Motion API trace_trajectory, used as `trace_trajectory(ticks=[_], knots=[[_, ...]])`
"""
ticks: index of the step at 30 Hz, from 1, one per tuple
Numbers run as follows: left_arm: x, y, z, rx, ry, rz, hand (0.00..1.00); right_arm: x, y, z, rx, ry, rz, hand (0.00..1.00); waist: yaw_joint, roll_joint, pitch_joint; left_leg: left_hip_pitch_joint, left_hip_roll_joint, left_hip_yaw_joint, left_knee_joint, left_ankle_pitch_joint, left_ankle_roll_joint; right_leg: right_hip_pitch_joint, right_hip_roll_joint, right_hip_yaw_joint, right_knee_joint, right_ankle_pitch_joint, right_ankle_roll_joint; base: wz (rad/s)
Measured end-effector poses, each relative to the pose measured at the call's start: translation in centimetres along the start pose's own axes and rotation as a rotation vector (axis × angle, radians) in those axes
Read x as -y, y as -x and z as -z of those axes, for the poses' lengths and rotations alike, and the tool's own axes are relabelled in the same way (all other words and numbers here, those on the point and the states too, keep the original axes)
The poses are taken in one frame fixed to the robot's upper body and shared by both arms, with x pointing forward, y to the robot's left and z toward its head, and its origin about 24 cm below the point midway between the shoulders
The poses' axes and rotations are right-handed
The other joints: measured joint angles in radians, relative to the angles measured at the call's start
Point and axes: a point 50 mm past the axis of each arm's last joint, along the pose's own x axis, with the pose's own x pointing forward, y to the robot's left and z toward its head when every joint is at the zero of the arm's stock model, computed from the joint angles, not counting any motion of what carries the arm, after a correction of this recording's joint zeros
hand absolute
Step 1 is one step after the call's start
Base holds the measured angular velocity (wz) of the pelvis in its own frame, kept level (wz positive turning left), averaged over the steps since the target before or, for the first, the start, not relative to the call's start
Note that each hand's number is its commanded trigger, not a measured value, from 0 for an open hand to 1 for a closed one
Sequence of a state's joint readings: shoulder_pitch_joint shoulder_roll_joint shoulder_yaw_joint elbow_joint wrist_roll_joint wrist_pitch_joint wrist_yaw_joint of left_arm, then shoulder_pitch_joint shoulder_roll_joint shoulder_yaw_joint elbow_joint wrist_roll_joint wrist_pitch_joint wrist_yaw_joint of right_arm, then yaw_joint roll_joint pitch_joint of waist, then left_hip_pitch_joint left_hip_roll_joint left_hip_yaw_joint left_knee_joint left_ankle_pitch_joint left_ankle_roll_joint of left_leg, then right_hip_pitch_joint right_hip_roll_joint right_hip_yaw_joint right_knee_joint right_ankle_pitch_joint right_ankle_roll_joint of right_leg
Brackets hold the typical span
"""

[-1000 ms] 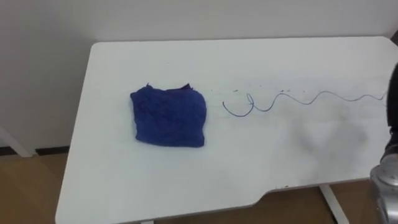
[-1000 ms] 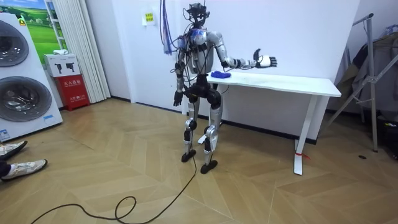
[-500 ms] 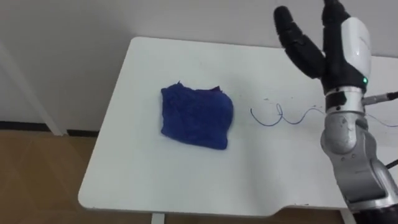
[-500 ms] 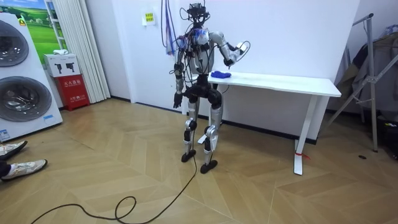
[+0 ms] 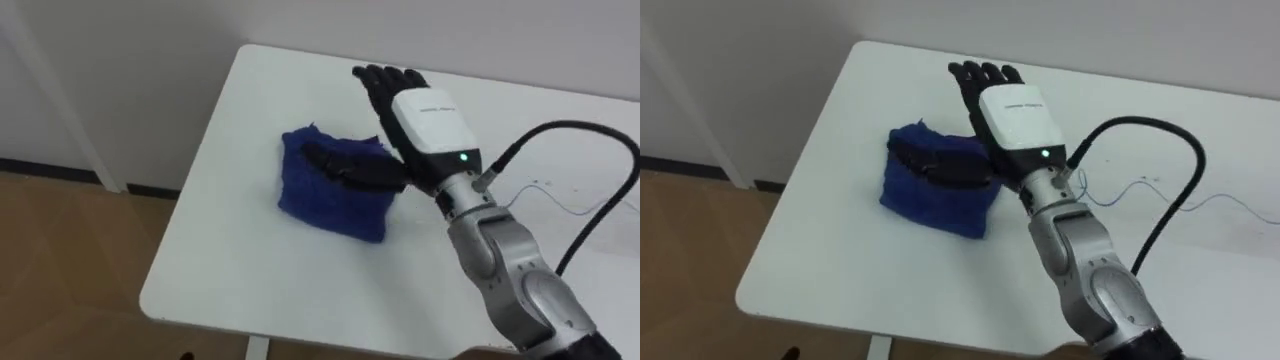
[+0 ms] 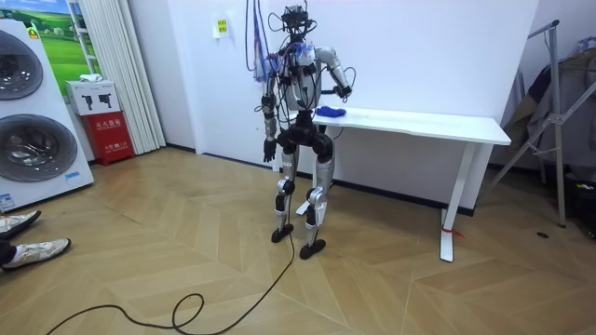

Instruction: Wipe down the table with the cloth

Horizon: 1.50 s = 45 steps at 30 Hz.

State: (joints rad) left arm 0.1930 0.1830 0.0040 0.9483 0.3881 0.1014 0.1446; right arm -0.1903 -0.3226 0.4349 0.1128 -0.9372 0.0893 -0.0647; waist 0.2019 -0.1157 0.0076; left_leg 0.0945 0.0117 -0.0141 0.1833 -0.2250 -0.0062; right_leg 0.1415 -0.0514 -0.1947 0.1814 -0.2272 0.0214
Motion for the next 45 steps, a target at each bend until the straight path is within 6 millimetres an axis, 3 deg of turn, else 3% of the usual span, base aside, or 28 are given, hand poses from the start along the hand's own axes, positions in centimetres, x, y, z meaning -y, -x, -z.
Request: trace_trajectory(ticks=[10,15,17,19,20,21,22,23,24,25,26,27,30,35,45], knots=[[-0.3,-0.1,-0.4,0.016,-0.015,-0.009,0.0,-3.3,0.5,1.9,-0.084,0.038,-0.178,0.0,-0.001,0.01,0.0091,0.005,-0.004,-0.019,-0.014,0.0,0.0,0.017,0.0,-0.002,-0.017,0.0,0.0,0.05],[-0.4,-0.1,-0.4,0.015,-0.02,0.012,0.0,-4.5,1.1,2.9,-0.13,0.05,-0.227,0.0,0.0,0.01,0.0085,0.011,-0.004,-0.071,-0.017,0.0,0.0,0.018,0.001,-0.04,-0.008,0.0,0.0,0.08],[-0.6,-0.1,-0.5,0.026,-0.049,0.012,0.0,-4.7,1.2,3.1,-0.138,0.064,-0.236,0.0,-0.001,0.009,0.0077,0.025,0.003,-0.132,-0.02,0.001,0.001,0.015,0.004,-0.075,0.028,0.0,0.0,0.14],[-0.5,0.0,-0.2,0.017,-0.056,0.012,0.0,-5.2,1.5,3.2,-0.142,0.062,-0.252,0.0,-0.003,0.02,0.0148,0.049,0.022,-0.206,-0.023,0.002,0.002,0.0,0.007,-0.109,0.106,-0.002,0.001,0.08],[-0.8,0.0,-0.1,0.017,-0.058,0.002,0.0,-5.7,1.7,3.3,-0.14,0.059,-0.259,0.0,0.003,0.018,0.0091,0.057,0.041,-0.276,-0.023,0.003,0.002,-0.028,0.029,-0.075,0.089,-0.033,0.002,-0.41],[-1.3,-0.1,0.0,0.012,-0.053,-0.014,0.0,-5.6,1.5,3.0,-0.123,0.063,-0.246,0.0,0.027,0.008,0.007,0.05,0.054,-0.305,-0.022,0.001,-0.001,-0.079,0.055,-0.032,-0.038,0.011,-0.028,-0.53],[-1.2,-0.1,0.3,-0.001,-0.048,-0.013,0.0,-5.6,1.5,2.9,-0.115,0.062,-0.241,0.0,0.028,0.015,0.004,0.046,0.066,-0.3,-0.023,-0.005,-0.016,-0.085,0.06,-0.056,-0.034,0.076,-0.058,-0.13],[-0.8,0.0,1.1,-0.031,-0.05,-0.001,0.0,-6.1,1.9,3.0,-0.12,0.057,-0.246,0.56,0.007,0.012,-0.0017,0.036,0.067,-0.25,-0.013,-0.014,-0.055,-0.067,0.061,-0.056,-0.027,0.097,-0.062,0.49],[-0.4,0.1,1.4,-0.04,-0.05,0.009,0.0,-6.7,2.4,3.4,-0.142,0.057,-0.26,0.8,-0.004,0.01,-0.0008,0.031,0.061,-0.182,-0.033,-0.011,-0.054,-0.039,0.05,-0.029,-0.034,0.097,-0.061,0.72],[-0.3,0.1,1.3,-0.04,-0.05,0.012,0.0,-6.9,2.5,3.7,-0.155,0.058,-0.265,1.0,-0.006,0.012,-0.0002,0.02,0.058,-0.15,-0.048,0.001,-0.054,-0.03,0.047,-0.016,-0.033,0.096,-0.061,0.65],[-0.6,0.1,1.3,-0.038,-0.054,0.004,0.0,-7.3,2.7,4.2,-0.189,0.057,-0.275,1.0,-0.004,0.003,0.0012,0.004,0.048,-0.099,-0.047,0.043,-0.02,-0.018,0.039,-0.005,-0.032,0.086,-0.042,0.41],[-0.9,0.1,1.3,-0.042,-0.057,-0.003,0.0,-7.6,2.9,4.4,-0.202,0.059,-0.284,1.0,-0.003,-0.005,-0.0057,0.01,0.041,-0.098,-0.048,0.052,-0.016,-0.016,0.033,-0.007,-0.034,0.08,-0.032,0.35],[-0.7,0.3,2.3,-0.088,-0.06,0.01,0.0,-7.4,3.1,5.9,-0.258,0.075,-0.274,1.0,0.019,-0.008,-0.0057,0.04,0.011,-0.099,-0.046,0.052,-0.012,0.018,0.022,-0.044,-0.04,0.073,-0.022,0.07],[-0.8,0.2,2.2,-0.086,-0.054,0.01,0.0,-7.0,3.0,7.3,-0.317,0.066,-0.24,1.0,0.032,-0.002,-0.0049,0.015,-0.012,-0.103,-0.026,0.036,0.01,0.024,0.003,-0.084,-0.045,0.065,-0.009,0.08],[-0.7,0.3,2.4,-0.091,-0.123,0.01,0.0,-7.6,4.1,8.0,-0.361,0.024,-0.205,1.0,0.049,0.001,-0.0058,0.021,-0.041,-0.115,-0.012,0.047,0.024,0.034,-0.02,-0.082,-0.045,0.057,0.007,0.03]])
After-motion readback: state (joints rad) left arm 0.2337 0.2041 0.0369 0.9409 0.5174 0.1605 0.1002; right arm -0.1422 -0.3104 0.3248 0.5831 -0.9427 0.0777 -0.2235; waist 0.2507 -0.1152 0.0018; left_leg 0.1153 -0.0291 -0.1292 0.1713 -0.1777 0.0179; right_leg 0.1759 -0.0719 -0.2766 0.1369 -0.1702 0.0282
